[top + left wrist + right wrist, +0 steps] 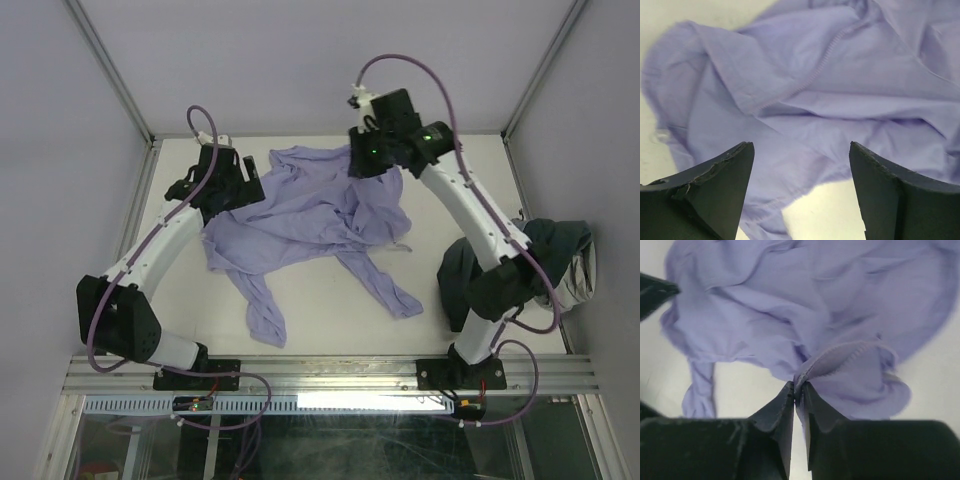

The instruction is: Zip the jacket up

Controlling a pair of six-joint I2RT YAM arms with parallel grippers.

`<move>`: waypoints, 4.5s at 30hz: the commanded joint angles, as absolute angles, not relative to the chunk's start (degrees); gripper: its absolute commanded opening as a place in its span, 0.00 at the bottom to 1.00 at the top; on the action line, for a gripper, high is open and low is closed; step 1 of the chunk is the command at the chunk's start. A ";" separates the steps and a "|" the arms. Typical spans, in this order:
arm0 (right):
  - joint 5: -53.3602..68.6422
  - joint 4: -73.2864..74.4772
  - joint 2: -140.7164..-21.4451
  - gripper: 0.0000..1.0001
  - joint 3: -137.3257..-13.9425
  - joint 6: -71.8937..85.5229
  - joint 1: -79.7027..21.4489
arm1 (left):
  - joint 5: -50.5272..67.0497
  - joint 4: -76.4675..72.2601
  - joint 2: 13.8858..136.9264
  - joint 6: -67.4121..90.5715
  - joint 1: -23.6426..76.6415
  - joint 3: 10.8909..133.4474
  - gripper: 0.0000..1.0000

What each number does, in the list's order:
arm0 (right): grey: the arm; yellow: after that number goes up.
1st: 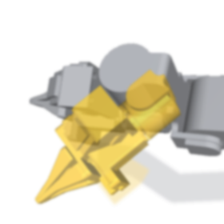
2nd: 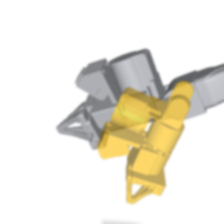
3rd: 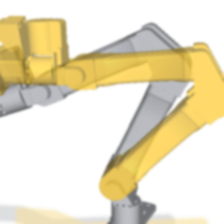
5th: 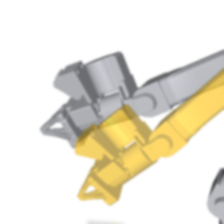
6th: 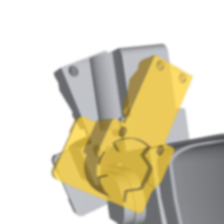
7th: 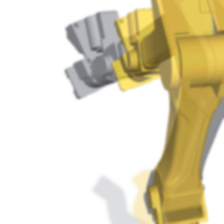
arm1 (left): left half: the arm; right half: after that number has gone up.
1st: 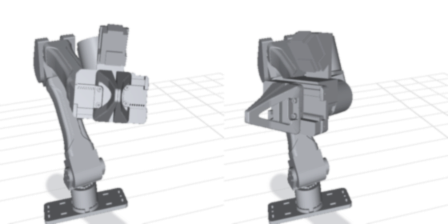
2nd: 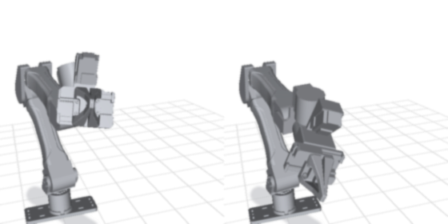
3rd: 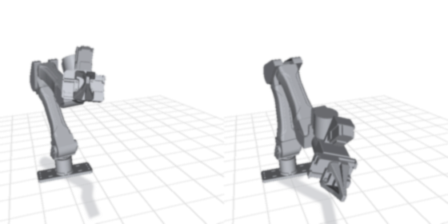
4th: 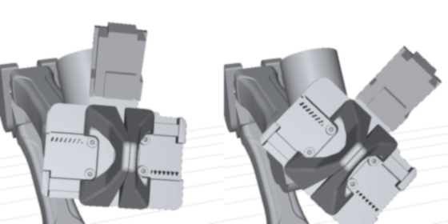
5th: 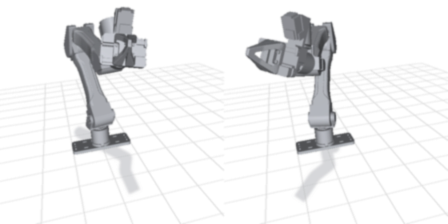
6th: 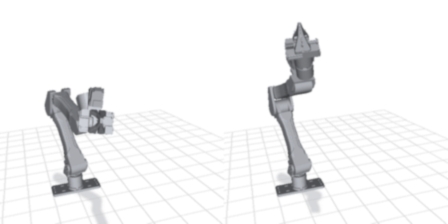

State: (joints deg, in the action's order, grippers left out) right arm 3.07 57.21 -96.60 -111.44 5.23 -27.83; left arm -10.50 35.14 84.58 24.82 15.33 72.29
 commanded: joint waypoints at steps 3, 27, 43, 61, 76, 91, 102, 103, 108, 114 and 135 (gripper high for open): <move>23.29 53.54 -107.25 0.45 -120.44 7.42 -35.11 | -0.50 34.36 80.01 31.89 20.81 68.21 0.79; 4.11 38.66 -81.79 0.92 -68.36 5.10 -27.11 | 8.32 22.83 98.34 26.32 27.77 80.18 0.84; 11.95 26.64 -88.58 0.96 -61.05 2.68 -26.02 | 15.87 24.78 111.36 -4.98 31.29 96.33 0.89; 16.52 26.04 -91.00 0.47 -60.95 3.14 -25.40 | 21.08 31.20 121.52 -14.90 31.55 105.73 0.53; 24.43 37.91 -81.76 0.00 -66.35 7.73 -31.84 | 16.99 21.75 120.96 11.63 26.39 114.72 0.00; 38.10 31.43 -87.03 0.37 -71.67 15.77 -44.27 | 11.89 17.62 116.90 24.28 24.13 105.71 0.18; 25.52 40.00 -79.76 0.63 -68.24 12.73 -37.02 | 6.90 20.73 101.09 23.17 22.27 89.98 0.73; 24.85 40.10 -80.47 0.63 -68.13 12.79 -37.02 | 6.17 21.51 99.04 23.77 22.24 87.76 0.74; 24.19 35.04 -85.13 0.63 -68.59 13.98 -40.98 | 0.93 25.60 87.13 29.37 21.75 73.37 0.81; 22.37 28.12 -91.84 0.63 -69.92 15.34 -42.89 | -6.12 33.27 71.77 36.53 16.04 59.84 0.90; 23.03 26.55 -96.38 0.64 -69.59 14.11 -42.89 | -8.56 25.14 81.02 27.82 -3.59 56.00 0.88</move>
State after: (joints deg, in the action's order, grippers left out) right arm 22.74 28.58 -96.84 -68.45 14.50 -42.87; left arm -4.95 30.39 76.90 35.07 -2.57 47.83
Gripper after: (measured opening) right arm 0.636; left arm 0.879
